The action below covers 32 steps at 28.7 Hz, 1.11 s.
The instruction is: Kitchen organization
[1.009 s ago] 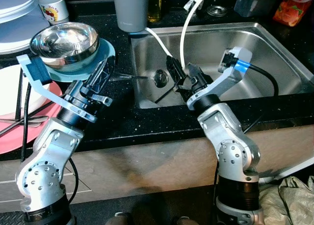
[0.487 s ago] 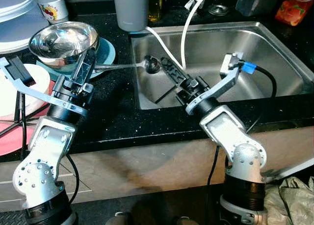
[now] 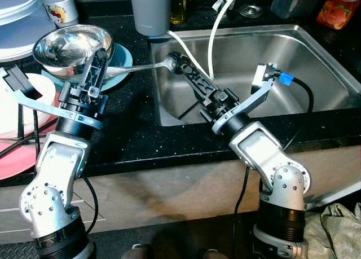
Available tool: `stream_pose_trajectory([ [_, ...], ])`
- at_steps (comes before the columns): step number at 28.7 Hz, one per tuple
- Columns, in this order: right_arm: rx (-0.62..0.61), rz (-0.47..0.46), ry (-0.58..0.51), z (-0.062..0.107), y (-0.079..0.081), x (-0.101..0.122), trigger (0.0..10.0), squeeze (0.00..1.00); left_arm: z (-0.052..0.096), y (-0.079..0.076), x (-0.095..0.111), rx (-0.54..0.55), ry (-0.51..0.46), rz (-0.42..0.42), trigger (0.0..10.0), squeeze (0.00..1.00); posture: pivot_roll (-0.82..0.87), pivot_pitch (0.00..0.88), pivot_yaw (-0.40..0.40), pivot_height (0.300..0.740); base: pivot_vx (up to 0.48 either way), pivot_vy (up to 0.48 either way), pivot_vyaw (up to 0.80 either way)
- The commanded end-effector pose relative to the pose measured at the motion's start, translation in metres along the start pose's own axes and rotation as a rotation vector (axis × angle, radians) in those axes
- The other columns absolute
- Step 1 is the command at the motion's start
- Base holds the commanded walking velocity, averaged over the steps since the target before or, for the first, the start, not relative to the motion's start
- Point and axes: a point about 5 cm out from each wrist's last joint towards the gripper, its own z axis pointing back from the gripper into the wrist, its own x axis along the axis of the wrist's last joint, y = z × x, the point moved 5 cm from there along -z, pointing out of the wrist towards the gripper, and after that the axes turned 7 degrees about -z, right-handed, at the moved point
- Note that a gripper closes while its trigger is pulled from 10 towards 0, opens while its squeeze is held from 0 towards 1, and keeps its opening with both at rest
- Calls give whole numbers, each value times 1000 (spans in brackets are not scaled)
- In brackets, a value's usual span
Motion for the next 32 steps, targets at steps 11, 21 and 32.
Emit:
stream_pose_trajectory([
  [11,73,-203,-84,-13,18,3,10000,0,7,-3,-27,3,105,73,0,0,16,190,22,740,0,0,0],
  [21,76,-254,-118,-11,18,13,2549,0,7,-1,-28,23,101,81,0,0,16,191,26,740,0,0,0],
  [32,69,-275,-133,-9,16,17,7529,0,8,6,-29,63,115,47,0,0,15,192,23,740,0,0,0],
])
